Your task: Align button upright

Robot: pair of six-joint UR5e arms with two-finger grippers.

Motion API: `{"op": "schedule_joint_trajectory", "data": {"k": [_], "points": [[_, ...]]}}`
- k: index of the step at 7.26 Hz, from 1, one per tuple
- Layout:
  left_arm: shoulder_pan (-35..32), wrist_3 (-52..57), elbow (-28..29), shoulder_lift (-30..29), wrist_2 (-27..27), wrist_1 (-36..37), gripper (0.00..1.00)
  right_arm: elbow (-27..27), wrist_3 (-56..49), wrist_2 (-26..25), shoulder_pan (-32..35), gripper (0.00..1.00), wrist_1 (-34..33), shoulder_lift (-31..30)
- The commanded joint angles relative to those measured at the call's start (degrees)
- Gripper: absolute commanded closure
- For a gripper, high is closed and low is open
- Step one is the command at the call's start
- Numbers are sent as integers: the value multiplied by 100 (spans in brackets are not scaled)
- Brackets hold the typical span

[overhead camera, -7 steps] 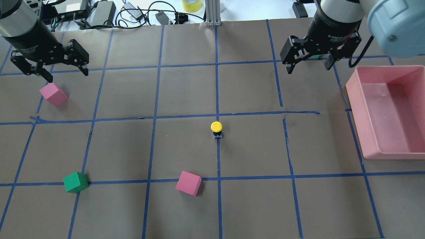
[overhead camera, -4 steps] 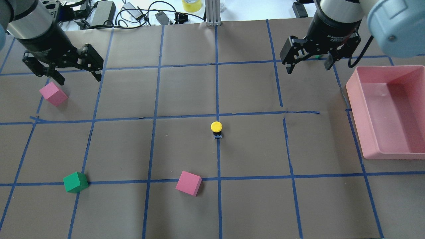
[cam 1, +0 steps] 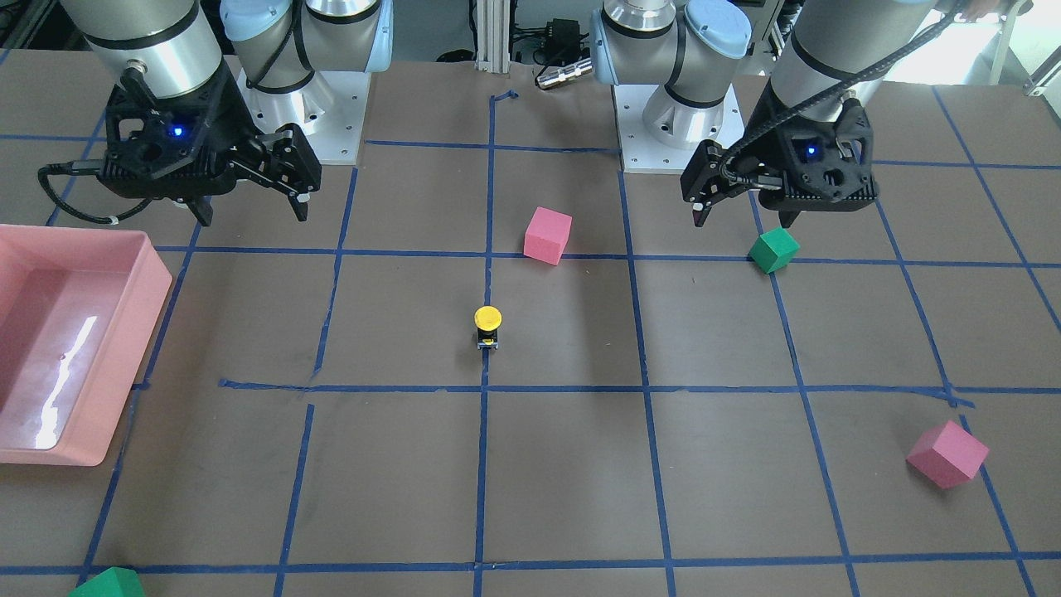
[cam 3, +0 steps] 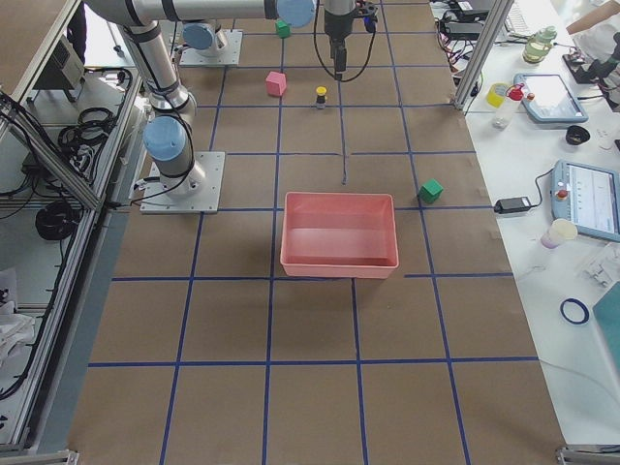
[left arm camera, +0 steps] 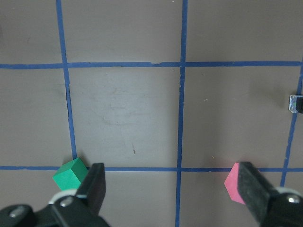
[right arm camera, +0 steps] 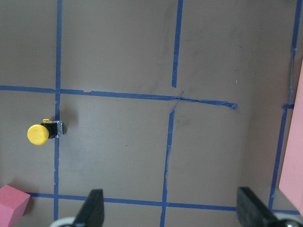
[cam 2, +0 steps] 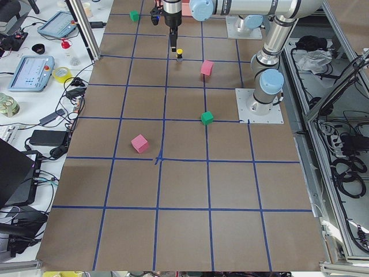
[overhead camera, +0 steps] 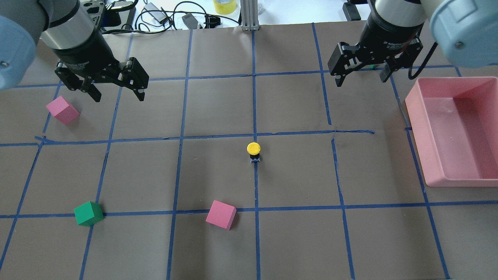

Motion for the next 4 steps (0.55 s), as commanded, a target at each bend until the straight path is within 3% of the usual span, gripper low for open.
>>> {"op": "schedule_joint_trajectory", "data": {"k": [1,4], "points": [[31,24,64,61,-369,-187,0,0,-17,-25,0,0,-52,0],[-3,51,3,61,-13,-206,0,0,-44,-34,-9,0,-88,0]]}}
